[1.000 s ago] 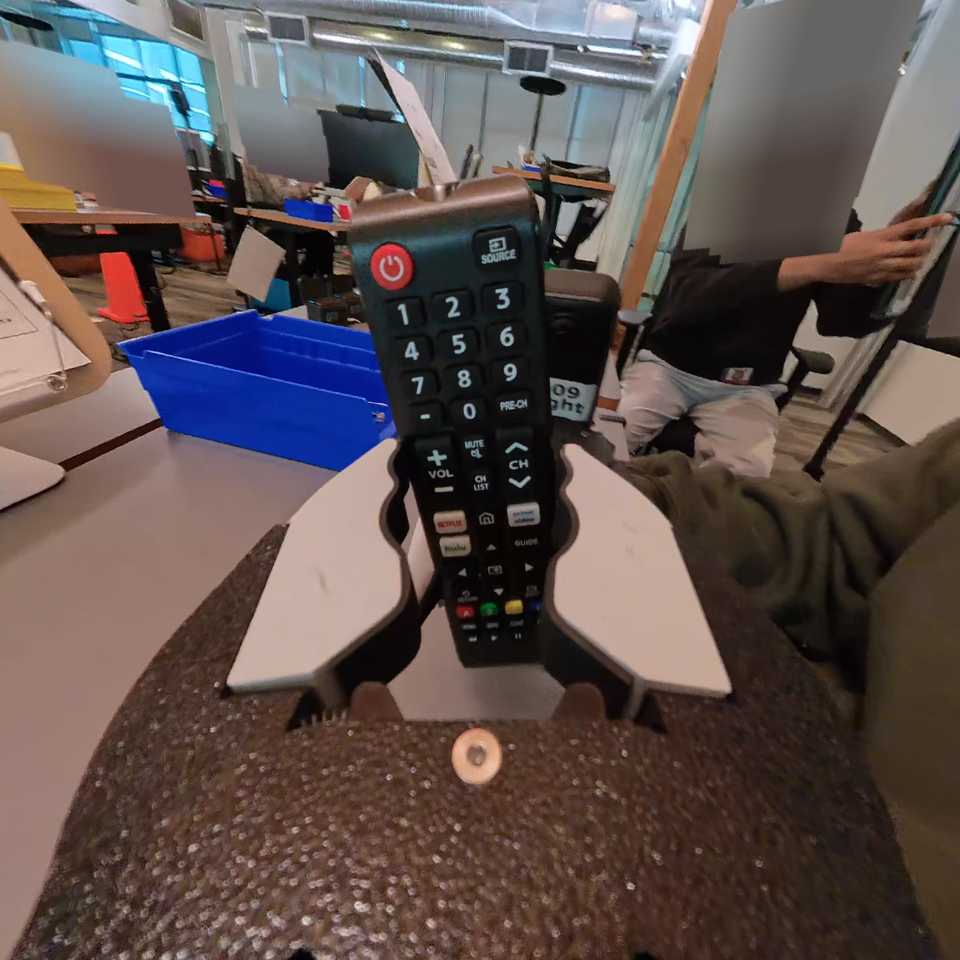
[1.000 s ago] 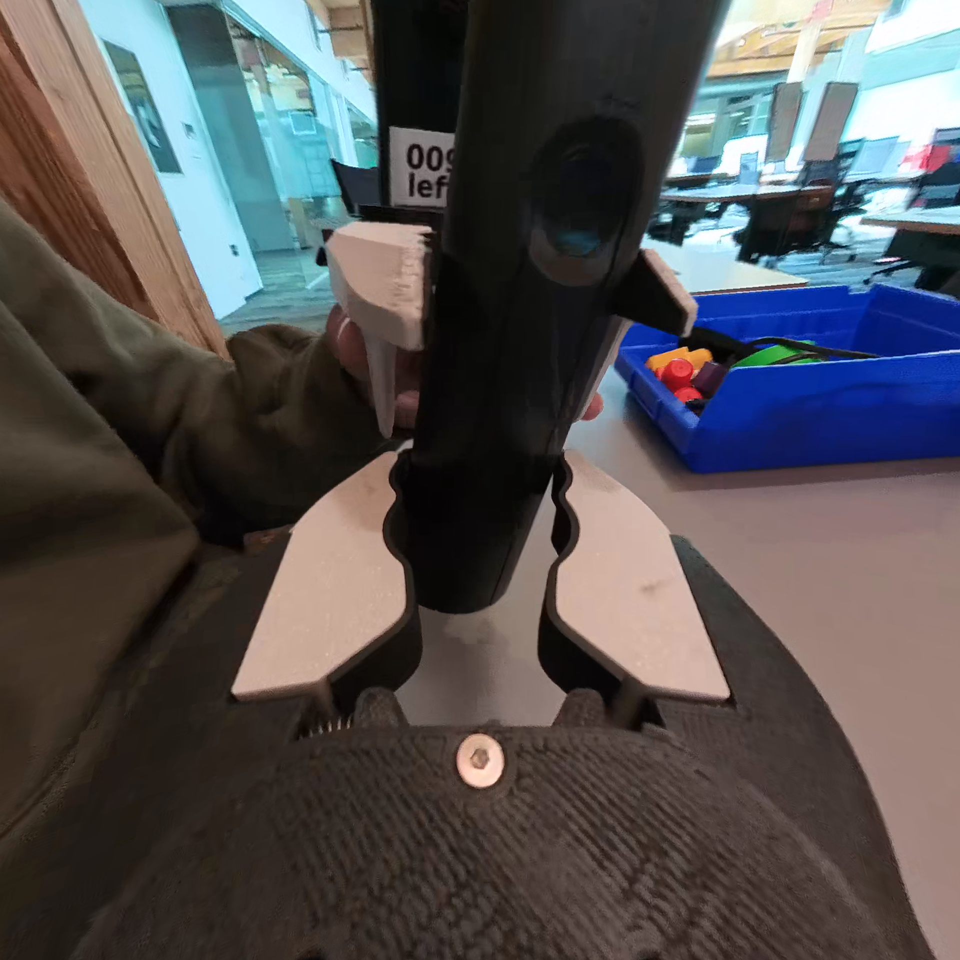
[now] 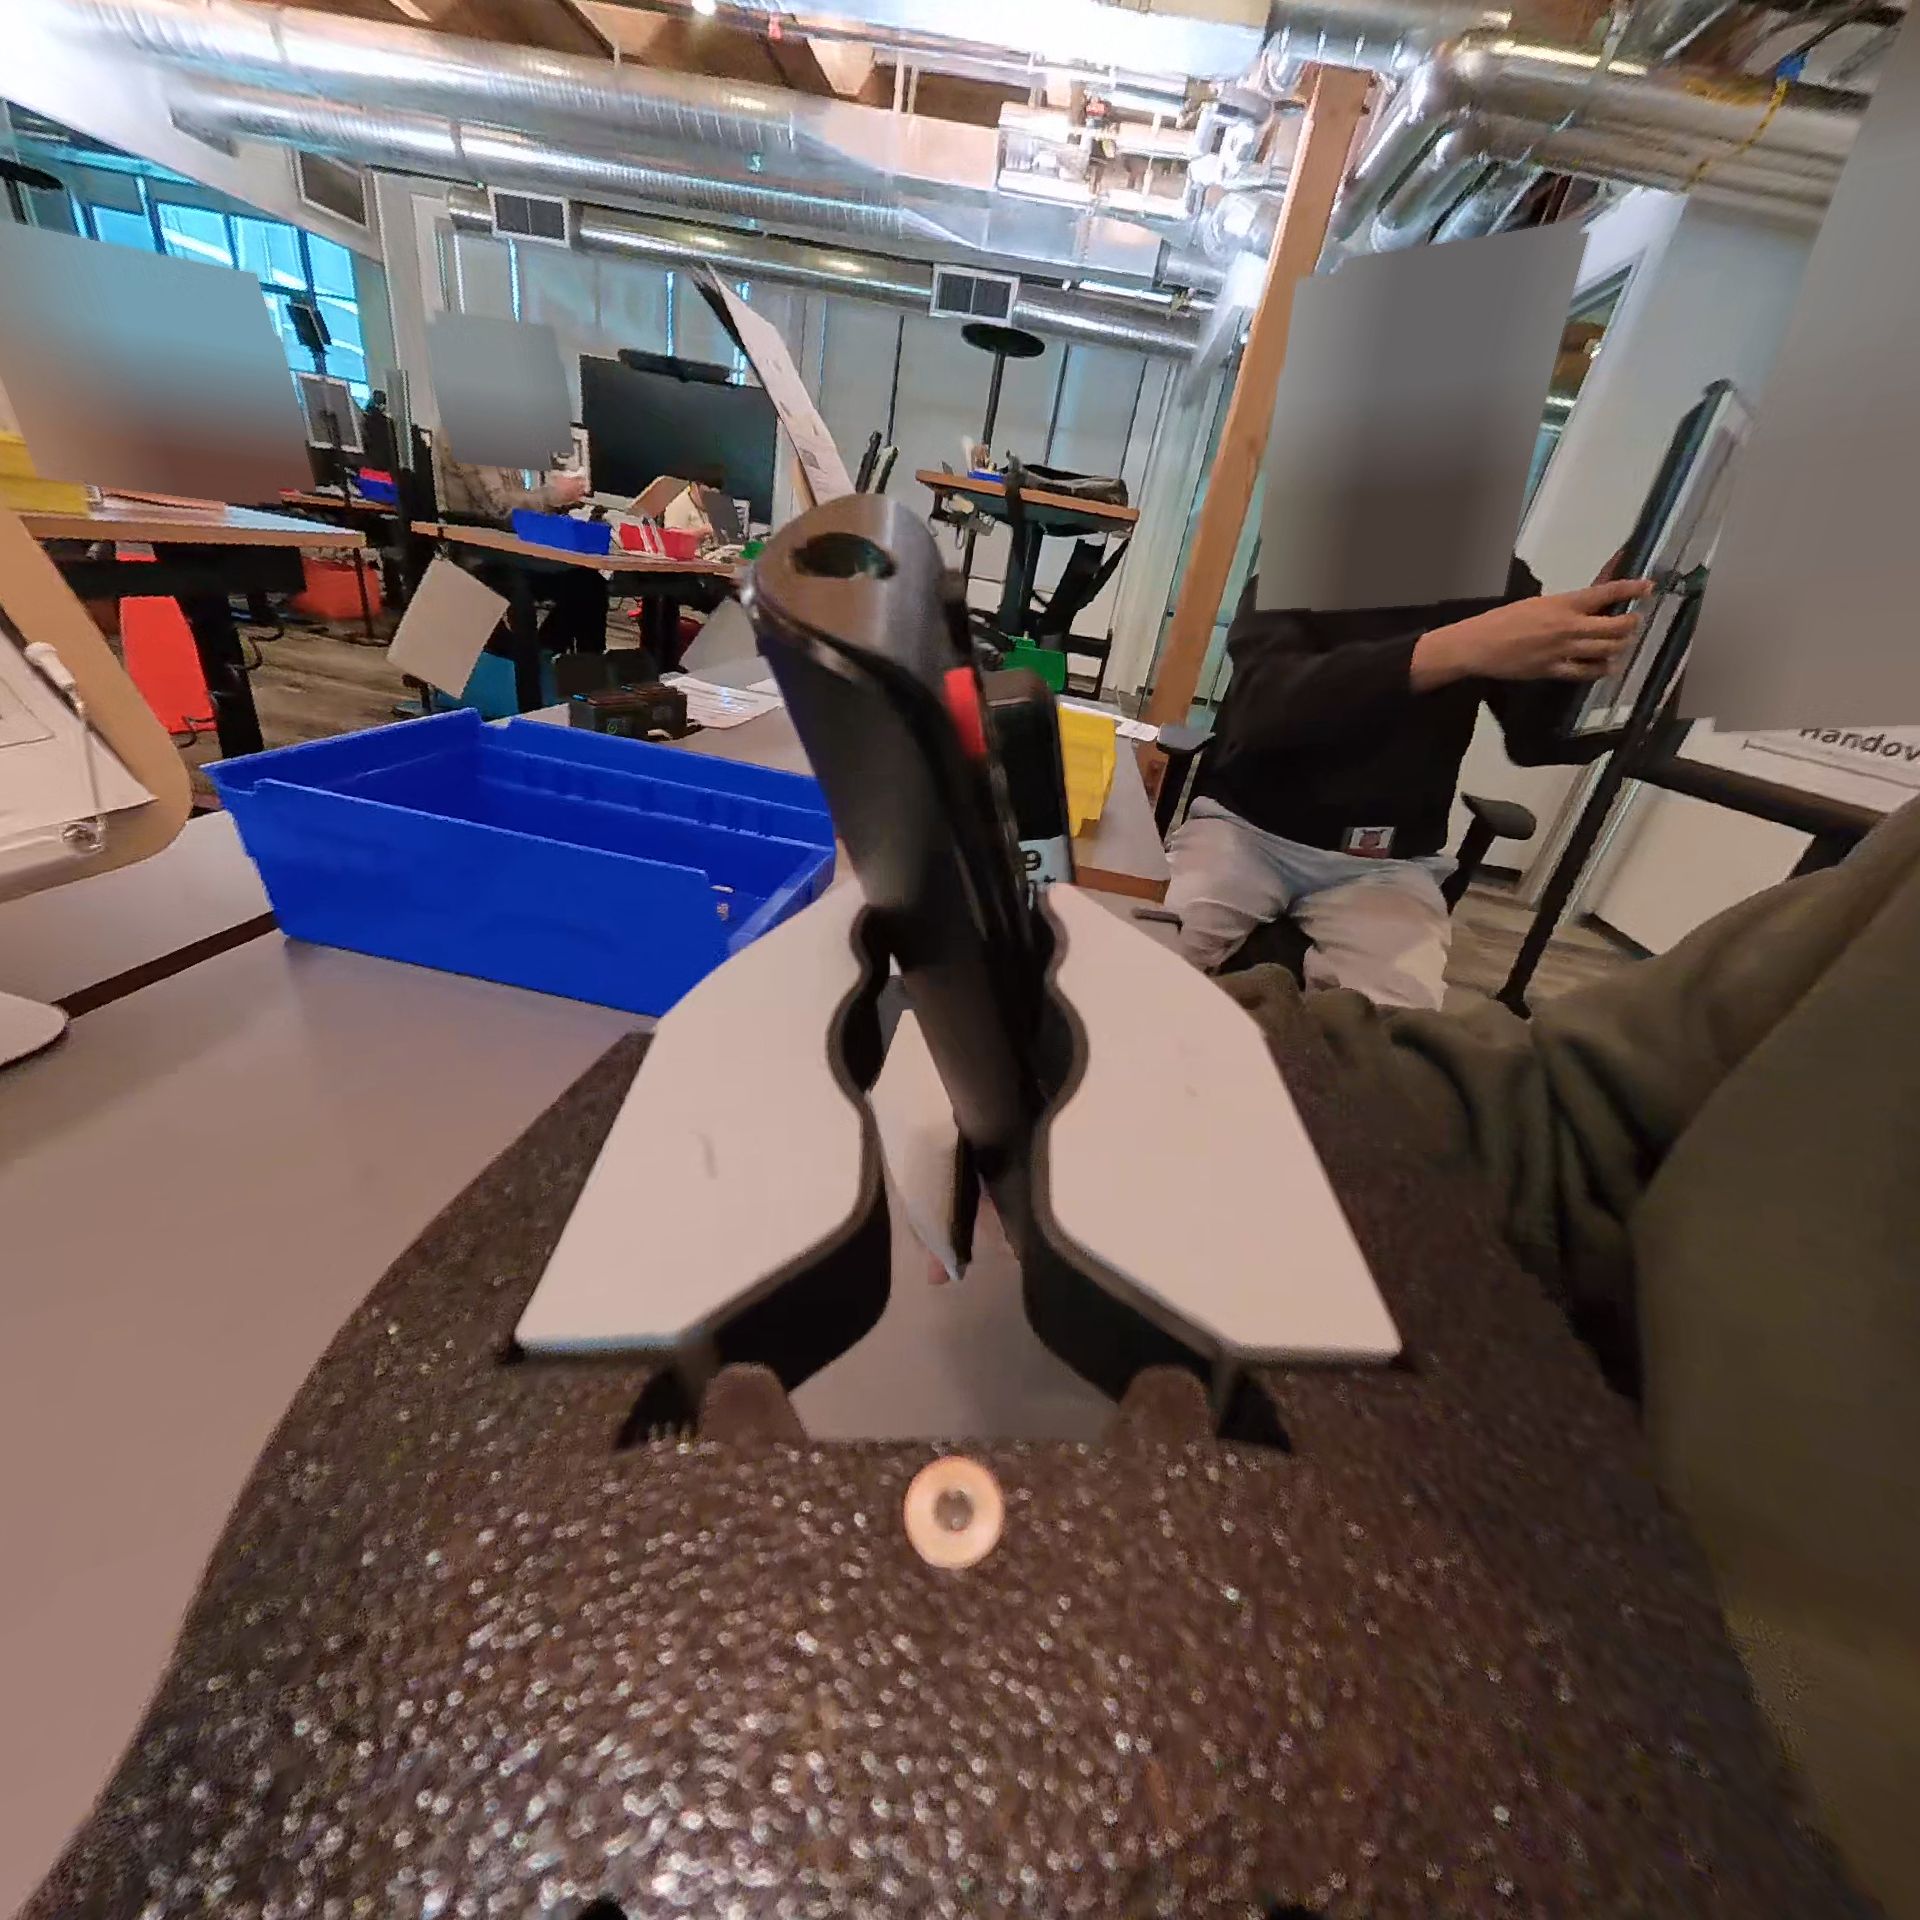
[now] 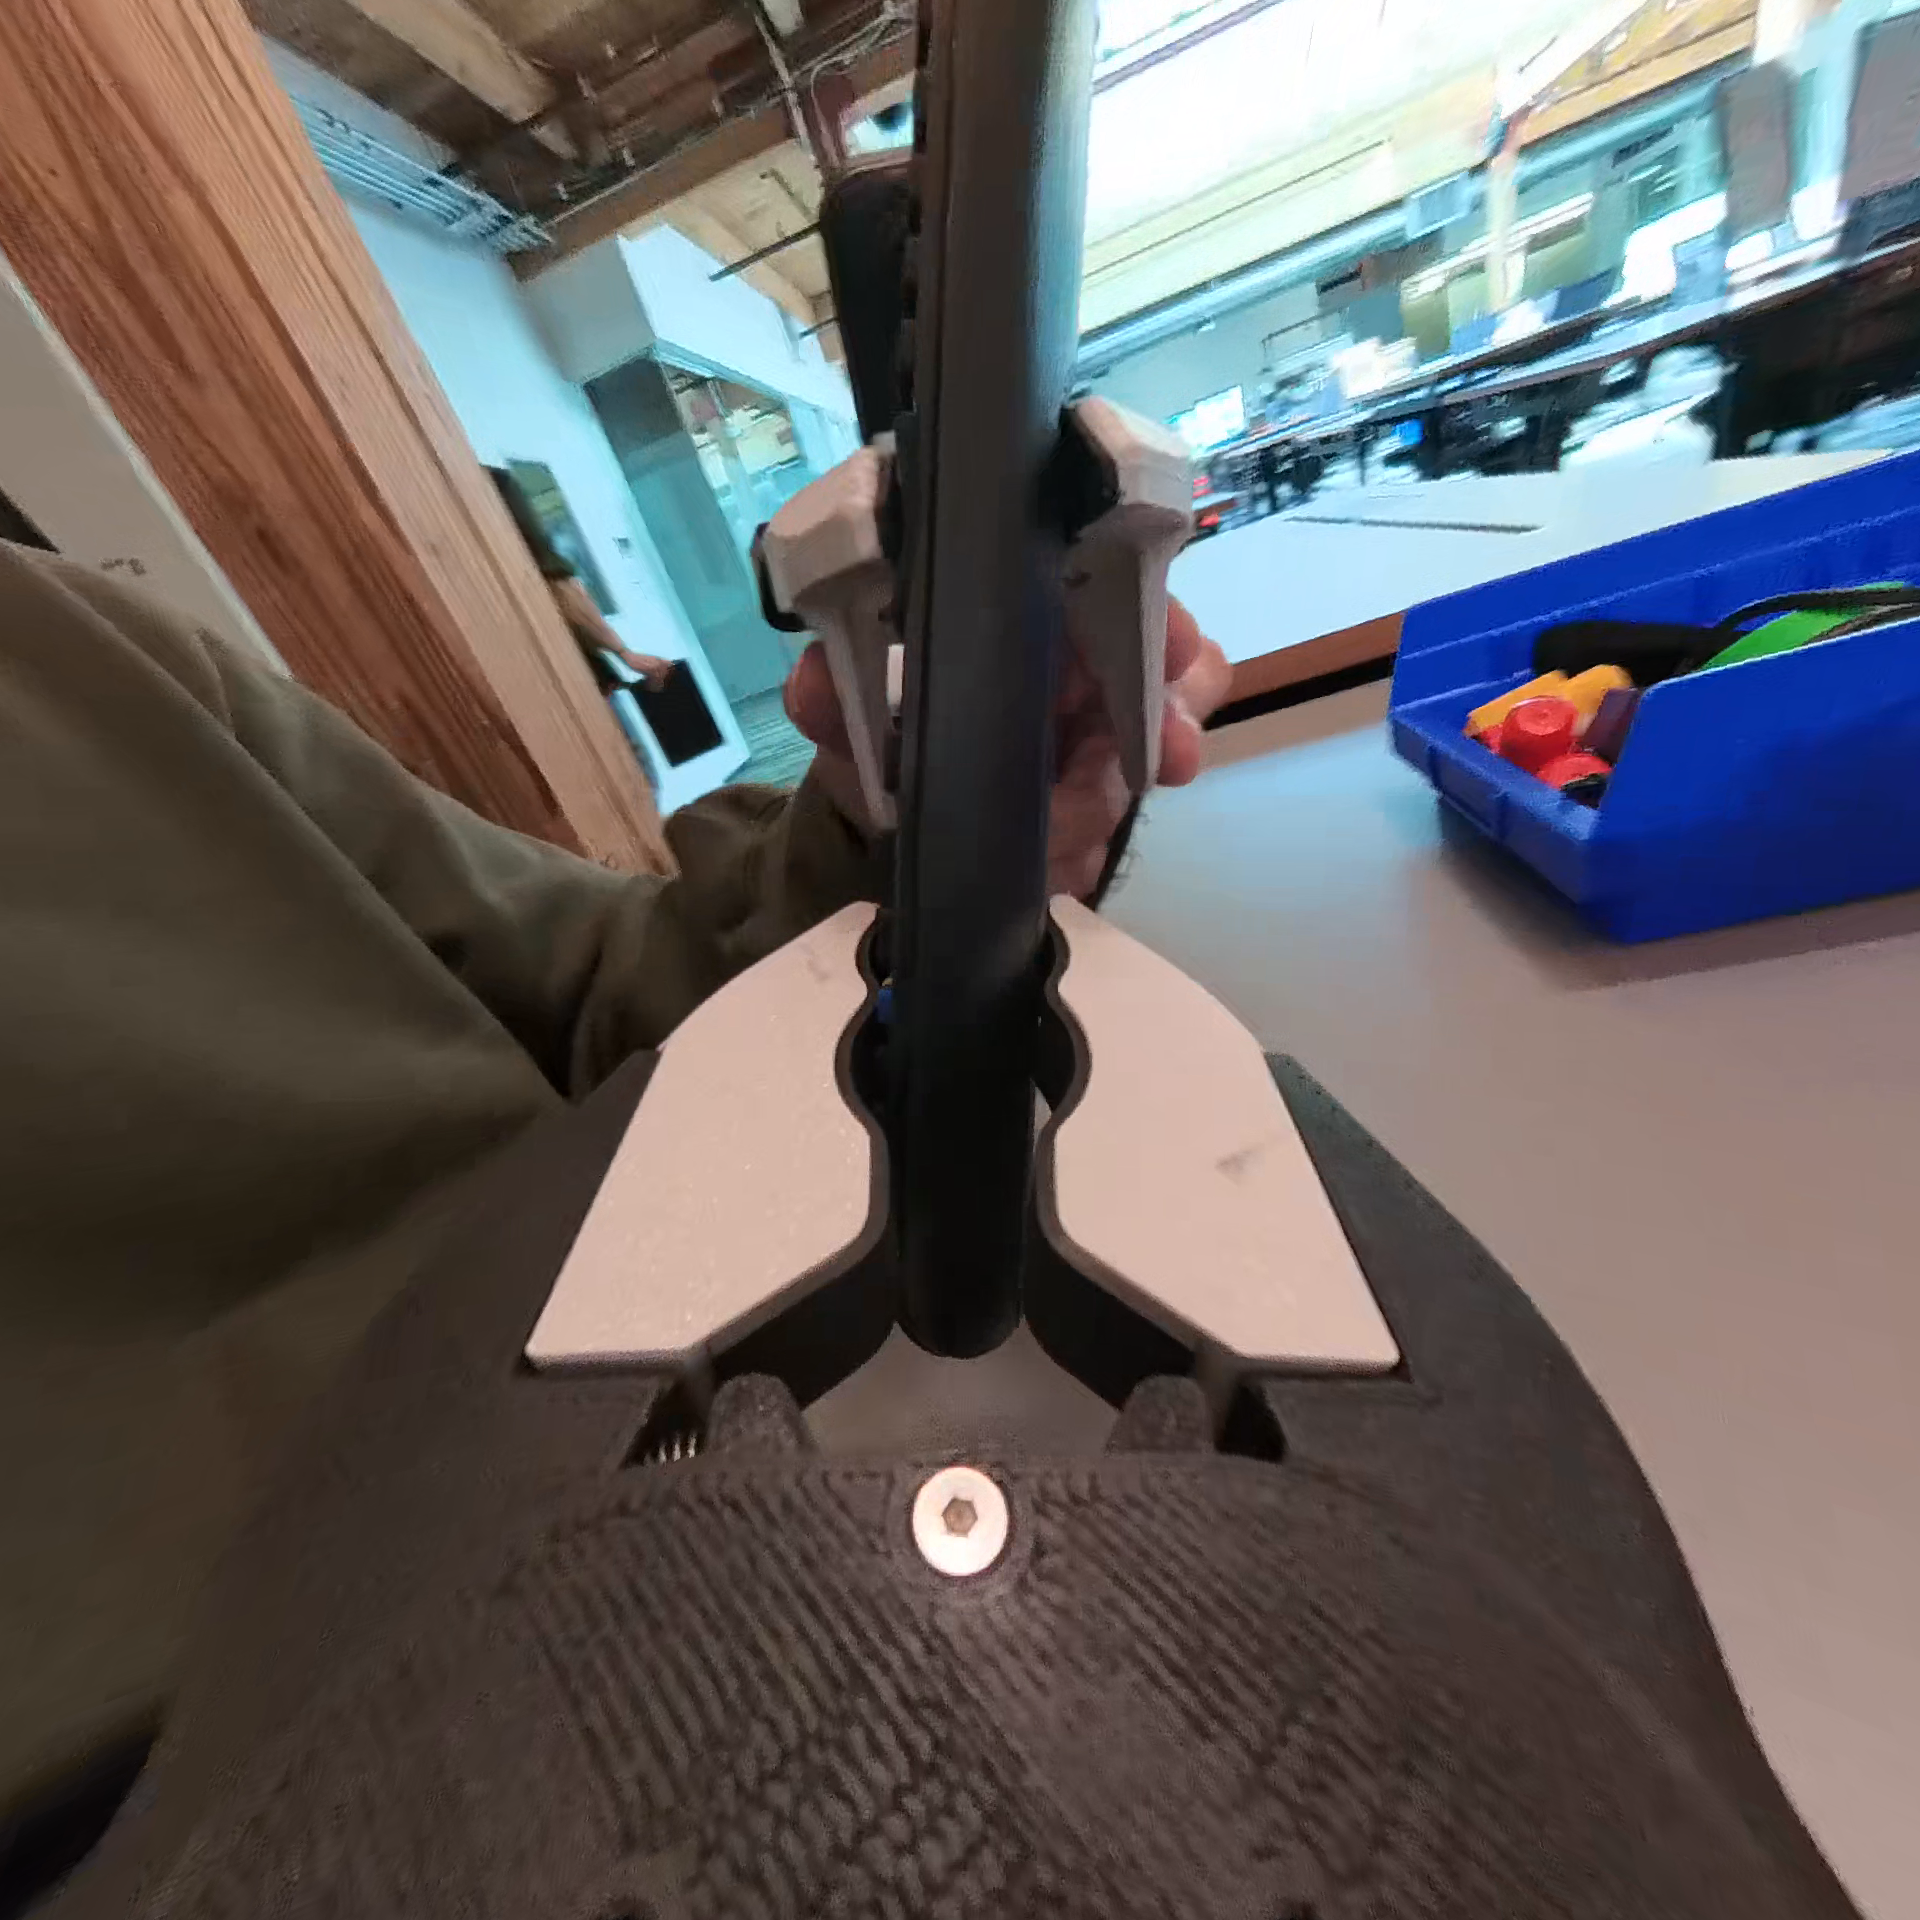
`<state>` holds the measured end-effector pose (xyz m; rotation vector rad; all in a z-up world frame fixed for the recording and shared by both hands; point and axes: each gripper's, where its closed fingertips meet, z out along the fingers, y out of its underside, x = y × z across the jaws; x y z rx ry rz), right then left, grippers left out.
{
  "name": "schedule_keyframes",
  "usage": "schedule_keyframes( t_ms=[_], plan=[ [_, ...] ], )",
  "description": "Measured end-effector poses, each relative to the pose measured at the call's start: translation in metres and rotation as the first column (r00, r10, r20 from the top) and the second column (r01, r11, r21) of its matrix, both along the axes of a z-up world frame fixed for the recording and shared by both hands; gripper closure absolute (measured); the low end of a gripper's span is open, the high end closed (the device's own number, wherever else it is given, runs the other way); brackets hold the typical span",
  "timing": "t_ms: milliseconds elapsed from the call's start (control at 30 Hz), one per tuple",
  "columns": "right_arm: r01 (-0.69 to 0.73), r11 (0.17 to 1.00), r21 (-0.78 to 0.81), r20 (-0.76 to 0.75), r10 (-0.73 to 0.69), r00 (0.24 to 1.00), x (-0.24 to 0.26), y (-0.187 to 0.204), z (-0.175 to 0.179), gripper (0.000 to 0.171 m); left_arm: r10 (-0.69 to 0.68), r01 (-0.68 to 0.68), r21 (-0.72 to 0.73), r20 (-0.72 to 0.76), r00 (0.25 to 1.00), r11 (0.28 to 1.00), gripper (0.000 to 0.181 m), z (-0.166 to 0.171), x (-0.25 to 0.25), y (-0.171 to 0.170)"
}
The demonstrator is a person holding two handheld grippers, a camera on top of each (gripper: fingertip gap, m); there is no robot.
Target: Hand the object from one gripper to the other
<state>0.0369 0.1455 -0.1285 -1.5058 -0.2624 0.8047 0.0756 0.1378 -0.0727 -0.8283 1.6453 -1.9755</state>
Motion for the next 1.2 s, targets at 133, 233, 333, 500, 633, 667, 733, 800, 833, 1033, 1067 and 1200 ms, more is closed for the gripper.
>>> schedule_keyframes(
  t_ms=[133, 233, 333, 500, 633, 667, 733, 800, 833, 1033, 1067, 1200],
  plan=[
    [0.320, 0.945, 0.072, 0.201, -0.328, 0.923, 0.037, 0.012, -0.004, 0.134, 0.173, -0.173, 0.009, -0.002, 0.985, 0.985, 0.159, 0.001, 0.013, 0.014],
    [0.537, 0.820, 0.198, 0.429, -0.565, 0.704, 0.065, 0.015, -0.007, 0.111, 0.408, -0.410, -0.003, -0.103, 0.907, 0.912, 0.159, -0.007, 0.027, 0.039],
    [0.616, 0.726, 0.306, 0.563, -0.660, 0.498, 0.072, 0.018, -0.007, 0.102, 0.495, -0.502, -0.023, -0.132, 0.859, 0.864, 0.160, -0.010, 0.030, 0.043],
    [0.626, 0.717, 0.306, 0.663, -0.632, 0.400, 0.071, 0.026, -0.026, 0.117, 0.538, -0.537, 0.025, -0.083, 0.839, 0.843, 0.160, -0.008, 0.029, 0.030],
    [0.548, 0.805, 0.227, 0.577, -0.565, 0.590, 0.057, 0.024, -0.021, 0.119, 0.483, -0.482, 0.045, -0.007, 0.876, 0.875, 0.147, 0.001, 0.025, 0.023],
    [0.488, 0.852, 0.189, 0.526, -0.508, 0.683, 0.048, 0.023, -0.019, 0.119, 0.434, -0.435, 0.052, 0.028, 0.900, 0.899, 0.141, 0.005, 0.023, 0.018],
    [0.349, 0.929, 0.124, 0.369, -0.370, 0.853, 0.030, 0.017, -0.010, 0.119, 0.315, -0.320, 0.050, 0.080, 0.946, 0.946, 0.130, 0.012, 0.016, 0.009],
    [0.209, 0.971, 0.112, 0.218, -0.229, 0.949, 0.018, 0.007, 0.000, 0.119, 0.156, -0.159, 0.044, 0.053, 0.986, 0.986, 0.118, 0.011, 0.006, 0.001],
    [0.139, 0.985, 0.099, 0.164, -0.154, 0.974, 0.012, 0.002, 0.002, 0.119, 0.079, -0.080, 0.035, 0.028, 0.996, 0.996, 0.112, 0.009, 0.001, -0.001],
    [0.035, 0.996, 0.085, 0.169, -0.049, 0.984, -0.003, -0.001, -0.007, 0.119, -0.043, 0.042, 0.016, 0.036, 0.998, 0.999, 0.129, 0.008, -0.010, 0.000],
    [0.044, 0.996, 0.074, 0.192, -0.058, 0.980, -0.003, 0.001, -0.010, 0.119, -0.049, 0.048, 0.031, 0.032, 0.998, 0.998, 0.129, 0.006, -0.010, -0.001],
    [0.215, 0.973, 0.081, 0.233, -0.228, 0.945, 0.019, 0.010, -0.008, 0.118, 0.048, -0.050, 0.066, 0.023, 0.999, 0.997, 0.130, 0.002, 0.001, 0.005]
  ],
)
